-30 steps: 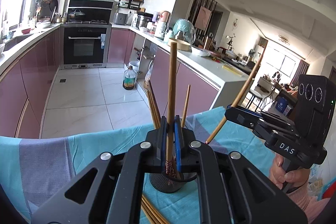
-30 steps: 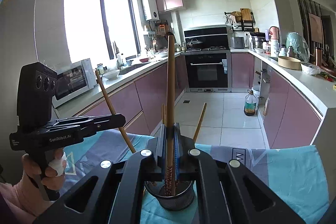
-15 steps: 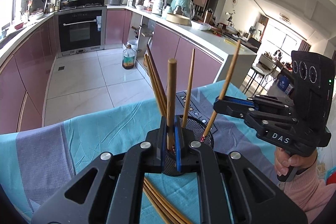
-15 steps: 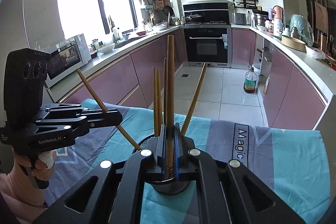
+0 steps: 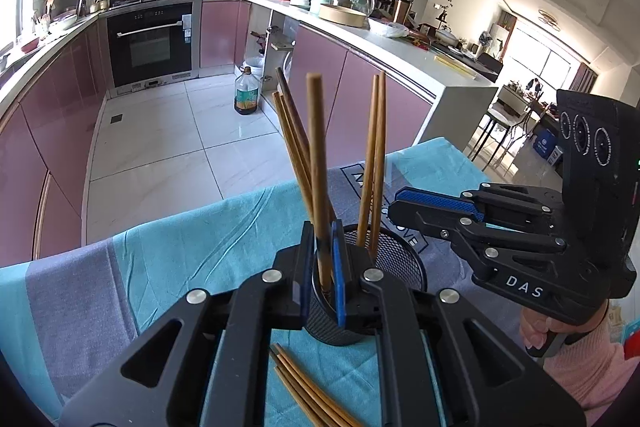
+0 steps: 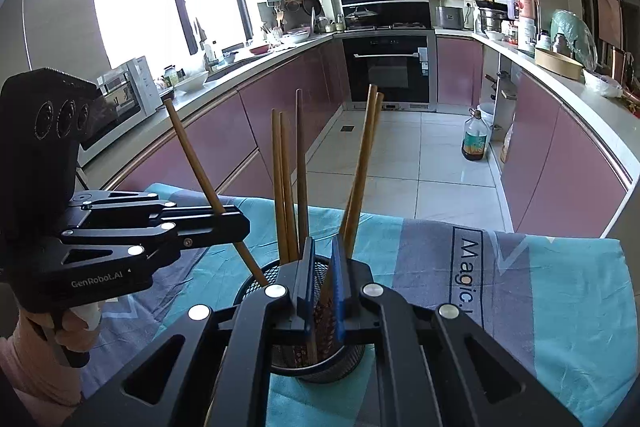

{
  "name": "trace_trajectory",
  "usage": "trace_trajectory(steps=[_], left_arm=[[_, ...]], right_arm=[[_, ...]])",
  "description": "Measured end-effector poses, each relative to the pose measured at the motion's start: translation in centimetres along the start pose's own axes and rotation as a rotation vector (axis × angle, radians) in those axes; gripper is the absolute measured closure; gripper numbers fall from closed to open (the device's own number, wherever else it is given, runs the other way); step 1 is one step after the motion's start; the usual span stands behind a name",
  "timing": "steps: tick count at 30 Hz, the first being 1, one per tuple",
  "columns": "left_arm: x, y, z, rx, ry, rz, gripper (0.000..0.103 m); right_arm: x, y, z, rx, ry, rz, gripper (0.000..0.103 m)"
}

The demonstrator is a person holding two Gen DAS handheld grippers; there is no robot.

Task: Organize utensils
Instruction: 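Lower both chopsticks into the mesh cup and open both tools, then move both open tools back to the chopsticks on the cloth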

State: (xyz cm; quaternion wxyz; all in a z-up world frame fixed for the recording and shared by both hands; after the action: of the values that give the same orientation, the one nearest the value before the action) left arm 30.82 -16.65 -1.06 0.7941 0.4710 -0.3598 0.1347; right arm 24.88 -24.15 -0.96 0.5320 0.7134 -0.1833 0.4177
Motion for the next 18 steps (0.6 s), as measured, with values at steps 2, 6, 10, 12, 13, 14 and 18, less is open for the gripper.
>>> trace_trajectory(steps=[2,6,10,12,13,14,18], left_arm=[[0.0,-0.4,-0.1,0.002,0.006,0.001,0.094],[-0.6,-0.5,-0.3,0.015,0.007,0.013,0.087],[-1.2,-0.1,-1.0,0.055,0.016,0.043,0.075],[-1.4,0.4,-1.1,0.065,0.017,0.063,0.072],[-1.6,0.7,-1.1,0.071,0.014,0.071,0.072],[-1.8,1.1,-1.2,0.079,0.012,0.082,0.07],[-2.5,2.7,-1.4,0.099,0.014,0.125,0.059]], right_arm=[[0.0,-0.1,0.1,0.003,-0.008,0.003,0.096],[-0.3,0.0,0.2,0.007,-0.015,0.014,0.094],[-0.6,0.3,0.7,0.0,-0.029,0.025,0.08],[-0.8,0.8,0.7,-0.002,-0.033,0.039,0.077],[-0.8,1.0,0.6,-0.004,-0.03,0.048,0.077],[-0.8,1.4,0.4,-0.003,-0.026,0.058,0.077],[-1.3,3.0,-1.3,0.036,0.004,0.094,0.073]])
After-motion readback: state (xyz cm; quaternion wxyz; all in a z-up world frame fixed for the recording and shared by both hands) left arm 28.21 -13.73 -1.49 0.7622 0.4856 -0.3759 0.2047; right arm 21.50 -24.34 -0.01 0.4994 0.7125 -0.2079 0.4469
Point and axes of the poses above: each gripper's, at about its wrist camera, not at the fingertips, and y roughly against the way its jaws point, z to its right, x to its top, the point moved 7 cm from there along -y, roughly the way its jaws point, and after that the axes turned 7 degrees about y, right-handed, at the moved point
